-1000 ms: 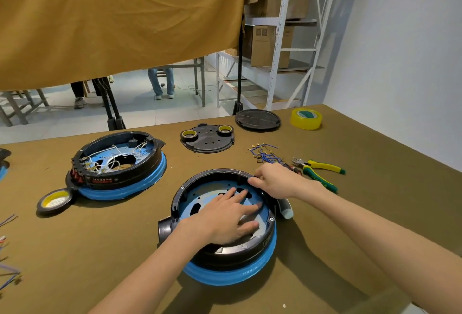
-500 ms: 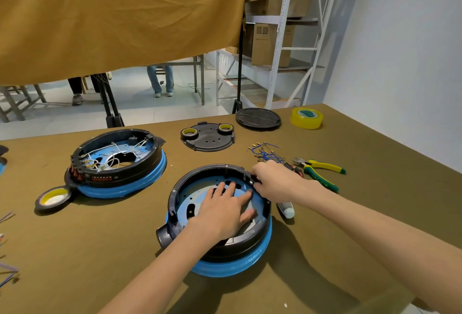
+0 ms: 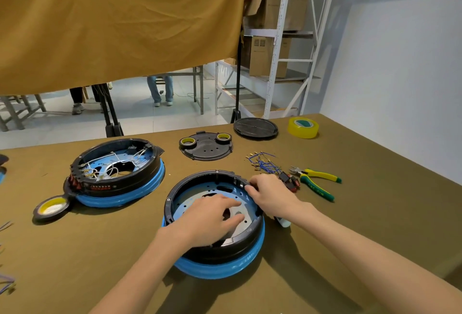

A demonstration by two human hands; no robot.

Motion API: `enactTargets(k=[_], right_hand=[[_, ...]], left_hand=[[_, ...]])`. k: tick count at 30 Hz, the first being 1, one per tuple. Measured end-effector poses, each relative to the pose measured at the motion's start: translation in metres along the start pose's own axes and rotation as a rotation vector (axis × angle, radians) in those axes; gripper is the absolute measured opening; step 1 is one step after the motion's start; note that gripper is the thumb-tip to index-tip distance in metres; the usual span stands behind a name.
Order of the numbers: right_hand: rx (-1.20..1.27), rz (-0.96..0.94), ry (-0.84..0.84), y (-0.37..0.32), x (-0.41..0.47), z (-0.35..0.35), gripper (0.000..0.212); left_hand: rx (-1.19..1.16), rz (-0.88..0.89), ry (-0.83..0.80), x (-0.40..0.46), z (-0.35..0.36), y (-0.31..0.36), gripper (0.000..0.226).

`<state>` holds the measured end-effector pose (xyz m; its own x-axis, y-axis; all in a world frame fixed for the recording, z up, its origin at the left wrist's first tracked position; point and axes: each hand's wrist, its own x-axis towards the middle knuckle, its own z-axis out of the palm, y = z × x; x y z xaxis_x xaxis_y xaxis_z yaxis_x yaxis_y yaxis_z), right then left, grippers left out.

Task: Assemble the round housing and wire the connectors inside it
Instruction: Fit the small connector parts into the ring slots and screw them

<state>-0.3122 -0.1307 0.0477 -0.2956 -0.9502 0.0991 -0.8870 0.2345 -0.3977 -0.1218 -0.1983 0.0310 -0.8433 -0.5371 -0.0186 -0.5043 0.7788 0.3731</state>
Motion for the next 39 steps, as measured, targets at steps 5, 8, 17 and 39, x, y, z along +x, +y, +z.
enactTargets(k=[5,8,17,39], right_hand=[[0.247,0.077,0.183,0.011,0.021,-0.008,0.035],[0.143,0.142,0.355,0.036,0.018,-0.013,0.039],[-0.068,0.148,0.014,0.086,0.011,-0.012,0.037],[0.602,-0.040,0.277,0.038,-0.030,-0.009,0.026]], left_hand=[[-0.048,0.049,0.035,-0.029,0.001,-0.005,0.069],[-0.014,0.052,0.144,-0.027,0.004,-0.002,0.062],[0.105,0.039,0.307,-0.009,0.020,0.005,0.068],[-0.133,0.004,0.352,0.013,0.017,0.031,0.065]])
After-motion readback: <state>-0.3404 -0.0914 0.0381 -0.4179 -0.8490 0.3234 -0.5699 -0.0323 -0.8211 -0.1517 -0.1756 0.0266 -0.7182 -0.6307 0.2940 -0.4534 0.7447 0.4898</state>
